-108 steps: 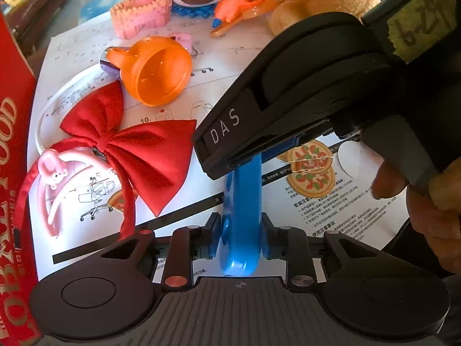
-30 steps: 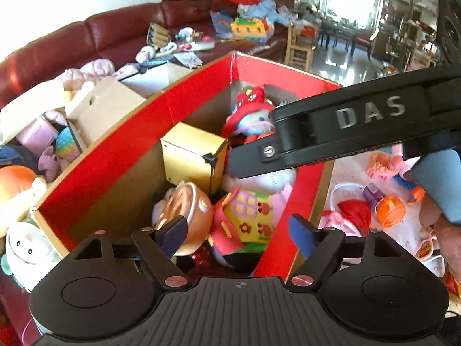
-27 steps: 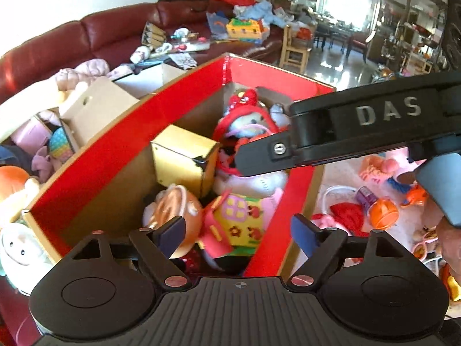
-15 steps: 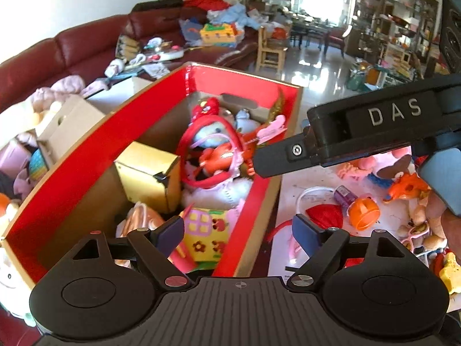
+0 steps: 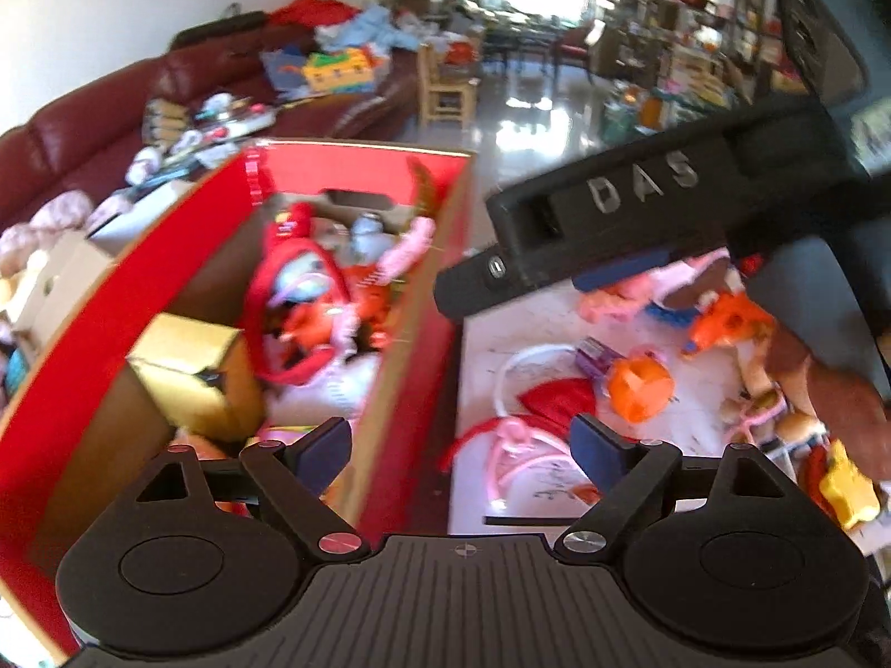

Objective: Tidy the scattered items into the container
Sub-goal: 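Move both tools back over the table toward the orange cup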

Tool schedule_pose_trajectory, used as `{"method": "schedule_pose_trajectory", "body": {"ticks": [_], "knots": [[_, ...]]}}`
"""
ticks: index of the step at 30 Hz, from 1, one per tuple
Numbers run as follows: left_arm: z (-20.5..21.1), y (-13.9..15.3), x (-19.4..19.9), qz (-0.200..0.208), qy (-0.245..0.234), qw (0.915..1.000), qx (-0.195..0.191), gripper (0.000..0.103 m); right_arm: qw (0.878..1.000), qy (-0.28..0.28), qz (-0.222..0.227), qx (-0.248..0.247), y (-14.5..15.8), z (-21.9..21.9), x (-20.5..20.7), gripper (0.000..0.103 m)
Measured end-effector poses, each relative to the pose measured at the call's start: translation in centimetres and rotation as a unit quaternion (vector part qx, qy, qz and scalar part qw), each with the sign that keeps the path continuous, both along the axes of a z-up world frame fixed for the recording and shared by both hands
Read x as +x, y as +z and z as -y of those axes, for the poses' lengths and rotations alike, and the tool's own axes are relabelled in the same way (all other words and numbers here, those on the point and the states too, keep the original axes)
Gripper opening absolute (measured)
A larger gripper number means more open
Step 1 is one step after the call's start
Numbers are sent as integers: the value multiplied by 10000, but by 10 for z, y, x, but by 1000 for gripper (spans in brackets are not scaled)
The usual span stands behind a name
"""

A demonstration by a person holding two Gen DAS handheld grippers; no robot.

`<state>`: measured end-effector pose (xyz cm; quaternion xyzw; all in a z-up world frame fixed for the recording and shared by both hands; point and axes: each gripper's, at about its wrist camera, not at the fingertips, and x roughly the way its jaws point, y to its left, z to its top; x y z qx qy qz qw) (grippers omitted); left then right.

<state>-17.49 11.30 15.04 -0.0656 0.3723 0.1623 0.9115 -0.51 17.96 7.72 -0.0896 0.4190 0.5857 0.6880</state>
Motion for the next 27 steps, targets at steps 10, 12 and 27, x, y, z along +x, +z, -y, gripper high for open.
{"method": "schedule_pose_trajectory", "body": {"ticks": [10, 12, 27], "knots": [[39, -55, 44, -603, -638, 9959, -235, 93, 9907, -1158, -374, -613, -61, 57, 62, 91], [43, -72, 52, -733, -704, 9942, -354, 93, 9856, -1385, -621, -744, -78, 70, 71, 91], [54, -165, 84, -1453, -1158, 9806, -618, 92, 9546, -2108, -1369, -1598, -171, 113, 92, 91]]}}
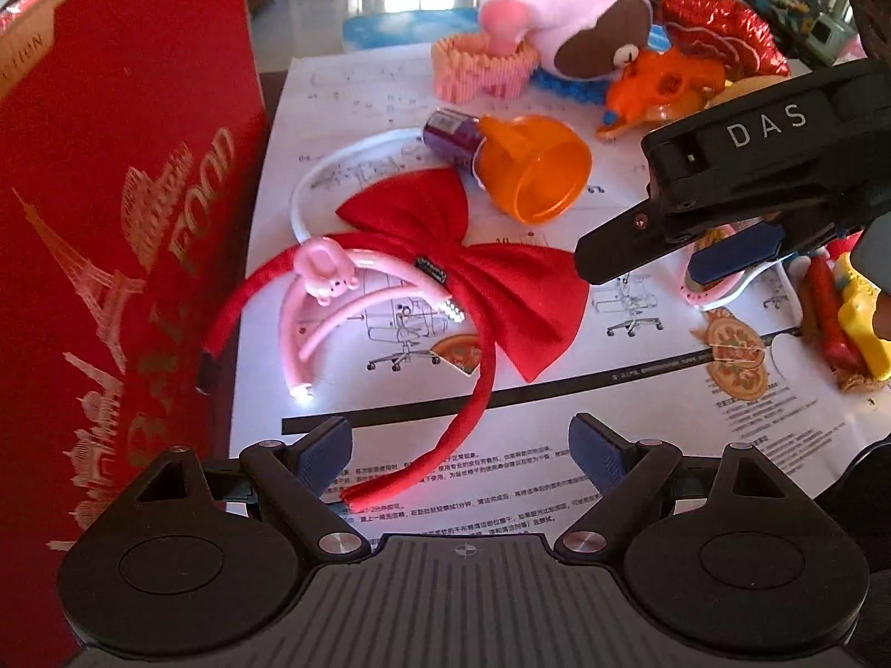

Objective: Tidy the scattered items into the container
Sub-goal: 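Move both tools back over the table toward the orange cup, then grasp the orange cup rim with the right tool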

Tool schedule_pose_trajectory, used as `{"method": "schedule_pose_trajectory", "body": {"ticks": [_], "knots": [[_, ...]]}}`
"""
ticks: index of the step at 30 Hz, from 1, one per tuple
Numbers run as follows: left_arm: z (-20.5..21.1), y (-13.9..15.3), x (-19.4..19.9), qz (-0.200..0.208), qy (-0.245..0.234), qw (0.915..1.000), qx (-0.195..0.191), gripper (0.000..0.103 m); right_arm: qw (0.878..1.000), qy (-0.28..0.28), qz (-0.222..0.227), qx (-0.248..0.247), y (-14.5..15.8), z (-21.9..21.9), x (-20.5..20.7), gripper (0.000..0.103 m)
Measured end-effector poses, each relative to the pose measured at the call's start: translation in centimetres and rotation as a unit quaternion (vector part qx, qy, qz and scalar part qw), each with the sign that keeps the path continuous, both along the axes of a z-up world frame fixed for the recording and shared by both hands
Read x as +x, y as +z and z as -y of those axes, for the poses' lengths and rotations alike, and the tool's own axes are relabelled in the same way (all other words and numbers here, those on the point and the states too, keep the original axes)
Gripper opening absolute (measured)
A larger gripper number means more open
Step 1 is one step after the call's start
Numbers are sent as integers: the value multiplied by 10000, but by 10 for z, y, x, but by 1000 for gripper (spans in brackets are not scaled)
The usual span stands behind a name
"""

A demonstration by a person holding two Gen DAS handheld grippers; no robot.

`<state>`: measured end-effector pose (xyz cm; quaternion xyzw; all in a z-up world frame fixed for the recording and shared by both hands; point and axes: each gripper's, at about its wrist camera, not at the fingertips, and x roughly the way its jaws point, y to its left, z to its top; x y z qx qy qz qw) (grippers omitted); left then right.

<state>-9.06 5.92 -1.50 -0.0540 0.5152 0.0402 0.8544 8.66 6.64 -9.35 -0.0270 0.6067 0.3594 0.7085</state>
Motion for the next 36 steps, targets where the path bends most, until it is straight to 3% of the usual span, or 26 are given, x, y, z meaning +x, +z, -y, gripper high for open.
{"method": "schedule_pose_trajectory", "body": {"ticks": [6, 14, 20, 23, 25, 30, 32, 35, 36], "knots": [[-4, -4, 6, -101, 43, 9999, -39, 91, 9999, -105, -25, -65, -11, 2, 8, 91], [-11, 7, 41, 230, 141, 9996, 51, 85, 9985, -397, 320, -198, -9, 3, 37, 86], [3, 20, 80, 693, -292, 9950, 650, 85, 9973, -532, 483, -142, -2, 6, 54, 86], [8, 23, 95, 841, -616, 9920, 717, 85, 9976, -510, 442, -170, -6, 6, 56, 86], [15, 26, 101, 1000, -960, 9867, 848, 86, 9973, -451, 518, -242, -8, 4, 55, 86], [41, 17, 117, 1202, -1789, 9588, 1852, 85, 9972, -491, 527, -210, -7, -5, 65, 83], [47, 12, 124, 1203, -2016, 9498, 2068, 84, 9969, -518, 544, -241, -7, -7, 70, 80], [50, 5, 138, 1086, -2272, 9463, 2026, 74, 9965, -594, 527, -260, -7, -7, 78, 77], [50, 2, 142, 991, -2339, 9478, 1928, 61, 9966, -608, 502, -241, -8, -6, 80, 77]]}}
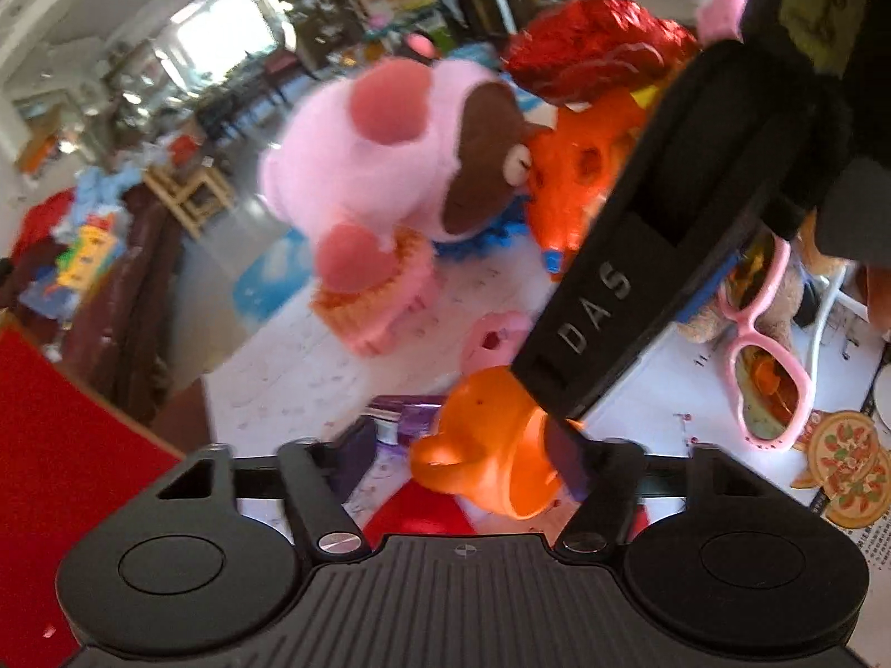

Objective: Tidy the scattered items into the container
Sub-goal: 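Grasp the orange cup rim with the right tool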

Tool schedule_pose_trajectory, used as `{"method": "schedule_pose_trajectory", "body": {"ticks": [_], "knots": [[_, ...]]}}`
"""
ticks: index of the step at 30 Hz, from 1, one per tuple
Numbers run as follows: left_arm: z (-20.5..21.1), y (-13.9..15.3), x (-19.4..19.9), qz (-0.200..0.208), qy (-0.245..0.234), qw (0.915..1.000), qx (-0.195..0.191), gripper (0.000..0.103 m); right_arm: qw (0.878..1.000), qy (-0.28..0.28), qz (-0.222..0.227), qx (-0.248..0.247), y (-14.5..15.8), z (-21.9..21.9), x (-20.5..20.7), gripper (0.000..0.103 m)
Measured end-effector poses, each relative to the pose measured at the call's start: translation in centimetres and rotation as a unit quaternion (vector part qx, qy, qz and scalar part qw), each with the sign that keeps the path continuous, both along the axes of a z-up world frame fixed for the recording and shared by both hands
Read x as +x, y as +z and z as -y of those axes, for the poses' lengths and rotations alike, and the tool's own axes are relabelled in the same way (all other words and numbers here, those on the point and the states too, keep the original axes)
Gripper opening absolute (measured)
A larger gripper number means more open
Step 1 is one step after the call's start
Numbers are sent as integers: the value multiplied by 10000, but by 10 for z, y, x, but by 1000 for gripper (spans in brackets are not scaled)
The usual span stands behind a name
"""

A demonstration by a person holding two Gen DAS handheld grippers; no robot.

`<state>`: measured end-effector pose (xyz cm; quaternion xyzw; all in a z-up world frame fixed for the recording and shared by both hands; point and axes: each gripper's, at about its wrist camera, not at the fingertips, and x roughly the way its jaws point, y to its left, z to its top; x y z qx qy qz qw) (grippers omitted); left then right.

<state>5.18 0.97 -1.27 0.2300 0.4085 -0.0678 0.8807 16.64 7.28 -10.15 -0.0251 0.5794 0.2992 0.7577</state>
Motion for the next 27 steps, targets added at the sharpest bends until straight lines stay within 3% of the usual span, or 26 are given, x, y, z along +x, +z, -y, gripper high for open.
{"method": "schedule_pose_trajectory", "body": {"ticks": [2, 5, 7, 10, 12, 15, 21, 24, 25, 26, 27], "knots": [[-3, -6, 8, -238, 68, 9997, -82, 46, 9999, 9, -71, 90, 1, 0, 2, 77], [-22, -10, 19, -635, 570, 9941, -674, 43, 9999, 77, -15, 152, 4, -1, 2, 77], [-46, -14, 25, -980, 1157, 9780, -1431, 43, 9998, 103, -24, 178, 3, -1, 2, 77], [-79, -23, 29, -1315, 1838, 9439, -2408, 43, 9997, 139, -58, 215, 0, -2, 2, 77], [-87, -23, 30, -1319, 1988, 9345, -2644, 43, 9995, 165, -71, 243, -2, -3, 1, 77], [-85, -23, 27, -1315, 1994, 9334, -2679, 43, 9995, 156, -100, 273, -6, -5, 1, 75], [-79, -22, 19, -1301, 1922, 9391, -2536, 43, 9985, 307, -93, 454, -15, -23, 0, 65], [-75, -20, 14, -1289, 1863, 9419, -2478, 45, 9987, 280, -212, 368, -26, -32, 2, 52], [-73, -20, 13, -1292, 1816, 9432, -2466, 47, 9983, 213, -370, 396, -28, -33, 4, 39], [-70, -19, 12, -1292, 1768, 9442, -2459, 58, 9969, 132, -573, 520, -28, -31, 5, 28], [-68, -18, 10, -1286, 1740, 9453, -2443, 57, 9957, 65, -694, 606, -26, -29, 4, 29]]}}
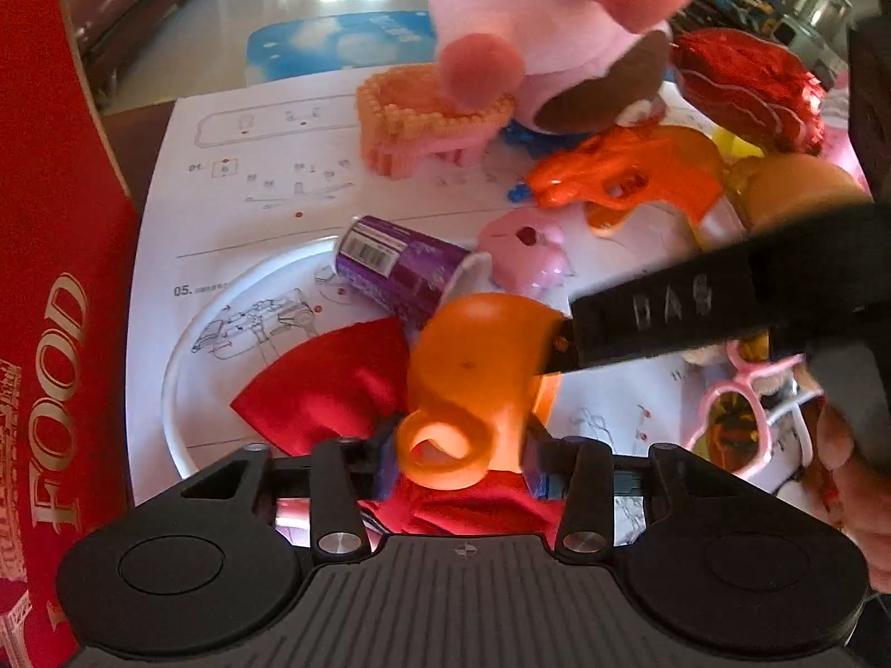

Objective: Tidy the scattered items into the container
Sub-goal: 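Grasp the orange cup rim with the right tool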

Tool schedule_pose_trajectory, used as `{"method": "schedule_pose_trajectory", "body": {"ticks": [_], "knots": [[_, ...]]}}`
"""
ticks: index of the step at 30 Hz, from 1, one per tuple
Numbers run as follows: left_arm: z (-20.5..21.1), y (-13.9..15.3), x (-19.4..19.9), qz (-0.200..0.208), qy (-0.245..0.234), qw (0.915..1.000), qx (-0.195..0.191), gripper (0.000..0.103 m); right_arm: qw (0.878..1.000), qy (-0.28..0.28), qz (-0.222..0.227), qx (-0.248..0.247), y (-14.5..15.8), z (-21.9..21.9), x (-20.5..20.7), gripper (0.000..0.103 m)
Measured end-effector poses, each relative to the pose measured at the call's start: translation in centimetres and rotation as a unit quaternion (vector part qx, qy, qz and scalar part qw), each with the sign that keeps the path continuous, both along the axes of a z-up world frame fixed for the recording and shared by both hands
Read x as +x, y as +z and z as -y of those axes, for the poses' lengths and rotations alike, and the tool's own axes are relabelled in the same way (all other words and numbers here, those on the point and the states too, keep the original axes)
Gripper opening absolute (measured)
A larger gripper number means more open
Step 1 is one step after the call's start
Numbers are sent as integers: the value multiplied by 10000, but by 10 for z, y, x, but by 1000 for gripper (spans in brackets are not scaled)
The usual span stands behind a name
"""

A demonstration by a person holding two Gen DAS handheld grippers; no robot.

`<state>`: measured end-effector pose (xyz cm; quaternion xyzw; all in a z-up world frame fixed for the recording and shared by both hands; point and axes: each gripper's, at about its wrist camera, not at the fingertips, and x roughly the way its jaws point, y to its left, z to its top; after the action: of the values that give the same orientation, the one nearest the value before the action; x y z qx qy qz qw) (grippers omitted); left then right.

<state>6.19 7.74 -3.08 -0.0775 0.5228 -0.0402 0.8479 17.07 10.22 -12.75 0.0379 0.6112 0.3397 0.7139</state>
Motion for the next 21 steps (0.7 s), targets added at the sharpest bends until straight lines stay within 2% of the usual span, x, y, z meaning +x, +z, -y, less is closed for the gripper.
{"method": "schedule_pose_trajectory", "body": {"ticks": [4, 8, 11, 12, 14, 16, 21], "knots": [[6, 4, -8, 49, -163, 9994, -291, 57, 9998, 128, 99, -141, 15, 7, -5, 31], [16, 5, -16, 8, -433, 9968, -678, 59, 9989, 293, 136, -329, 25, 22, -13, 41], [22, 5, -21, -33, -425, 9976, -548, 68, 9989, 293, 202, -308, 28, 33, -15, 40], [22, 7, -23, -21, -380, 9980, -511, 75, 9990, 259, 219, -301, 28, 35, -14, 40], [22, 11, -28, 14, -307, 9986, -437, 77, 9994, 165, 217, -220, 28, 37, -12, 40], [19, 16, -34, 80, -218, 9991, -367, 83, 9995, 143, 228, -148, 29, 36, -10, 40], [14, 26, -38, 209, 10, 9997, -94, 83, 9996, 118, 228, -77, 25, 32, -9, 40]]}}
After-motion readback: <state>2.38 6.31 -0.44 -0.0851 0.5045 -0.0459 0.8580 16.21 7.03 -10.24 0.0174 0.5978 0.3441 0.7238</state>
